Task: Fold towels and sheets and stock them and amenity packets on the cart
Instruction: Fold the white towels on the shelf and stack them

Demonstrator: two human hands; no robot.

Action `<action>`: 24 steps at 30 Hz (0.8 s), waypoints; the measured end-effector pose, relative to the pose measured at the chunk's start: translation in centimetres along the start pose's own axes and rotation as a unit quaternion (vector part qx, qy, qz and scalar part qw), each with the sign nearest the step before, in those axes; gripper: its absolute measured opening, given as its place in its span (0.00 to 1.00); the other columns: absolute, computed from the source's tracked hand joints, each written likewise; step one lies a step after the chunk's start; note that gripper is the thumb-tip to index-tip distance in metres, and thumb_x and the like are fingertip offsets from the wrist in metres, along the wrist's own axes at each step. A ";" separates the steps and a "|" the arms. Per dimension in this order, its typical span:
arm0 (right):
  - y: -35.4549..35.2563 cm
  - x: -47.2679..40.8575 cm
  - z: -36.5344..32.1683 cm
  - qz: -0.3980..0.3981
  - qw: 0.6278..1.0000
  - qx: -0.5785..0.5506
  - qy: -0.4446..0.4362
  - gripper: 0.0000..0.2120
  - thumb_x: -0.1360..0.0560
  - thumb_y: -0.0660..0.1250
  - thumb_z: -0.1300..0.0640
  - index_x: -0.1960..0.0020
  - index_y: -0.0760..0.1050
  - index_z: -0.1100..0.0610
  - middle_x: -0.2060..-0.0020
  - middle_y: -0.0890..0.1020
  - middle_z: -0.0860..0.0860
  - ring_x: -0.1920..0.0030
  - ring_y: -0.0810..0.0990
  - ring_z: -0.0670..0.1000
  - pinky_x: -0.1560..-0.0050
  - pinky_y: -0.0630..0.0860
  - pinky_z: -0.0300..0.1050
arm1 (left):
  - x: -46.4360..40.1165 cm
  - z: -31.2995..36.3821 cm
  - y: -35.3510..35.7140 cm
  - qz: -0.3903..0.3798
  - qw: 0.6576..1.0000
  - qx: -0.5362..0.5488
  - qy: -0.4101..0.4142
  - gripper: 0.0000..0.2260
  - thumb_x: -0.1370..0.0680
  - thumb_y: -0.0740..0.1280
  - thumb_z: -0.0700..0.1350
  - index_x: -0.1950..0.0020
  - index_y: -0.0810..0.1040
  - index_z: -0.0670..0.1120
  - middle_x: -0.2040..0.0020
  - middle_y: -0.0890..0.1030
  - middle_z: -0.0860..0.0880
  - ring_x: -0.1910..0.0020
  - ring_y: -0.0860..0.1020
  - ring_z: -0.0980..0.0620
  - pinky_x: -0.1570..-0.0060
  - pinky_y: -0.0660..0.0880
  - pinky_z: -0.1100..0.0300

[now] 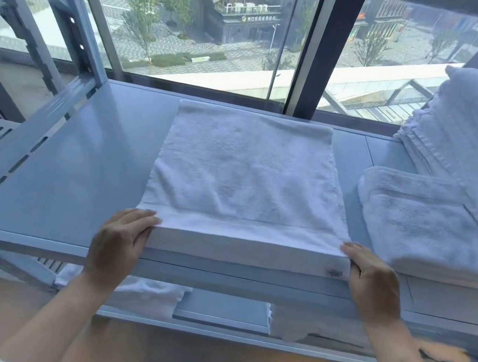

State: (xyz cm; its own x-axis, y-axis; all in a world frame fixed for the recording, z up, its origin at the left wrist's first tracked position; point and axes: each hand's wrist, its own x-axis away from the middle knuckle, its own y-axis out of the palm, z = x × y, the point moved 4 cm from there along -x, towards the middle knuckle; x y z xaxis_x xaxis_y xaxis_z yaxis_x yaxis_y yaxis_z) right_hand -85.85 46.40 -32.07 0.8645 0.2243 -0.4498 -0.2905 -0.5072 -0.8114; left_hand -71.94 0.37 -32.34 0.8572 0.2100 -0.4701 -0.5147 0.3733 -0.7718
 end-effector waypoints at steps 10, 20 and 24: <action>0.0 3.8 1.1 0.006 0.997 0.083 -0.005 0.20 0.31 0.60 0.76 0.53 0.86 0.61 0.46 0.87 0.56 0.42 0.84 0.61 0.39 0.76 0.59 | 3.7 0.5 1.6 -0.072 0.996 0.041 -0.012 0.12 0.19 0.67 0.47 0.42 0.87 0.46 0.33 0.81 0.48 0.30 0.77 0.45 0.35 0.76 0.44; 9.2 -3.9 -13.2 -0.232 0.969 -0.018 -0.081 0.28 0.18 0.62 0.46 0.20 0.64 0.50 0.18 0.60 0.48 0.18 0.56 0.54 0.23 0.55 0.58 | -4.5 7.4 8.0 -0.191 0.981 -0.029 0.018 0.26 0.17 0.61 0.55 0.20 0.67 0.49 0.20 0.67 0.47 0.22 0.65 0.44 0.27 0.64 0.40; 13.2 -7.6 -13.0 -0.307 0.949 0.035 -0.067 0.31 0.16 0.56 0.40 0.17 0.54 0.46 0.16 0.51 0.46 0.17 0.49 0.52 0.20 0.48 0.60 | -4.5 6.0 11.0 -0.286 0.950 -0.127 -0.006 0.30 0.17 0.50 0.65 0.16 0.50 0.58 0.15 0.47 0.54 0.16 0.45 0.50 0.20 0.44 0.41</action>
State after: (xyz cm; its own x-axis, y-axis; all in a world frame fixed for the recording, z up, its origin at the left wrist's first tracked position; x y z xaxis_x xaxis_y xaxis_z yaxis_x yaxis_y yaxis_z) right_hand -90.90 27.22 -34.52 0.8211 0.5656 0.0760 0.2205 -0.1916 -0.9564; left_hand -81.42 8.93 -36.18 0.9969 0.0486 0.0613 0.0504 0.1991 -0.9787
